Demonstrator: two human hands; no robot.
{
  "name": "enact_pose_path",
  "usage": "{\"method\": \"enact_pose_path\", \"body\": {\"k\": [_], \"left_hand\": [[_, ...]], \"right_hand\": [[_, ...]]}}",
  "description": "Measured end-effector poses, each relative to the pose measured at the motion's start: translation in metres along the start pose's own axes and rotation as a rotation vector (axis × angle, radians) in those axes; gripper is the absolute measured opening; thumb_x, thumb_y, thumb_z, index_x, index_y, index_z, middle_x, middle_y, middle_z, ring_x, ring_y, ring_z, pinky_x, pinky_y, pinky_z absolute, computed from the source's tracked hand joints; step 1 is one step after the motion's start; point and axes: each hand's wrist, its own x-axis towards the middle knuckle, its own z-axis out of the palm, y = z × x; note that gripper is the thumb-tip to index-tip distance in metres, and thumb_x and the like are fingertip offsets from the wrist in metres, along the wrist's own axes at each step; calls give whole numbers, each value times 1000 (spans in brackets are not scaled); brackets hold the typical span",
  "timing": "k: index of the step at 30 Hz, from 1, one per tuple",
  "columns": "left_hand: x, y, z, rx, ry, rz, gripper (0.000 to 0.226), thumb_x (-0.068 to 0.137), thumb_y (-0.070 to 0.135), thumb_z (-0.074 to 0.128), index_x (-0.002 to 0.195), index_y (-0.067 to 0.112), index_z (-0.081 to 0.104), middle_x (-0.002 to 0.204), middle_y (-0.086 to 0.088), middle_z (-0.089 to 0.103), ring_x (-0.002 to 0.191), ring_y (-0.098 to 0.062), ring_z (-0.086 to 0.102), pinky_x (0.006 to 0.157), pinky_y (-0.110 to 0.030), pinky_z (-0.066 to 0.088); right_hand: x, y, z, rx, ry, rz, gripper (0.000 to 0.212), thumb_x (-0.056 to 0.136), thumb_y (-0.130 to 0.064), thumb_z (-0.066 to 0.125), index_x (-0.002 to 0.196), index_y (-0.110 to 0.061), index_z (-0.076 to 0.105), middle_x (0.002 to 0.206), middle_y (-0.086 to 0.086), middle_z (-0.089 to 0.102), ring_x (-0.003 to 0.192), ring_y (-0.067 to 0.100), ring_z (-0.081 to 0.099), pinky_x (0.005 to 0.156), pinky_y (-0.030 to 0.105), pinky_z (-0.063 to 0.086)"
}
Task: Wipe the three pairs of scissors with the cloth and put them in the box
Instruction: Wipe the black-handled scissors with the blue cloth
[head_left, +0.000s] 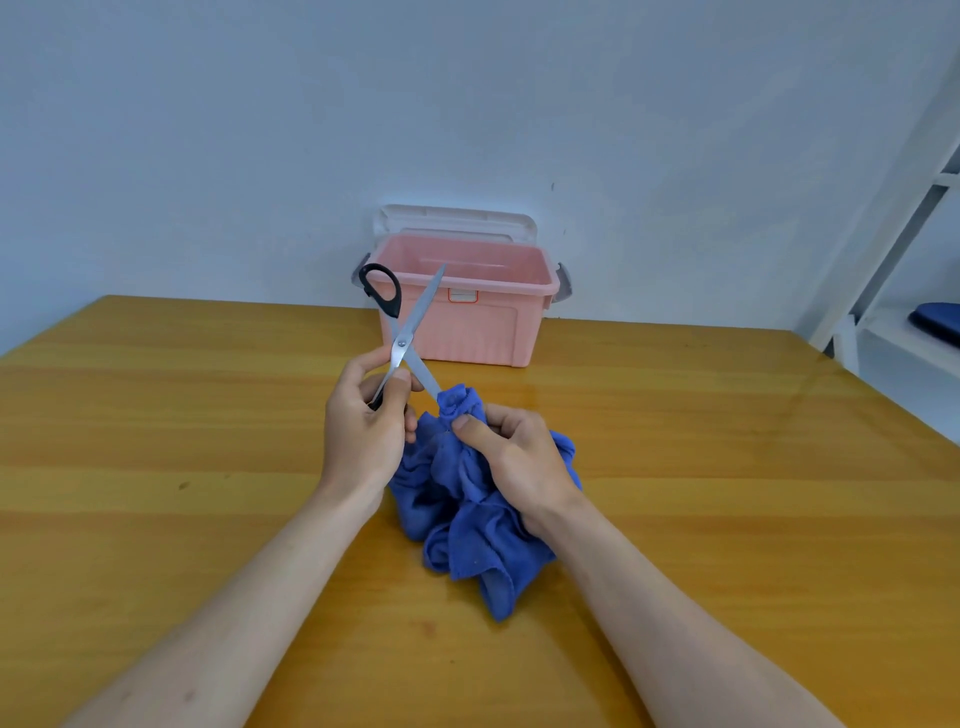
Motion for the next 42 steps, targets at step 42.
{"method": "enact_pose_path", "body": {"k": [42], "left_hand": [[-11, 14, -4, 121, -495, -136, 18, 94, 11, 57, 91, 15, 75, 53, -4, 44, 42, -14, 28, 46, -29, 21]], "right_hand": [[4, -10, -19, -107, 80, -272, 22, 99, -2, 51, 106, -16, 66, 98, 9, 73, 95, 22, 70, 85, 37, 57]]}}
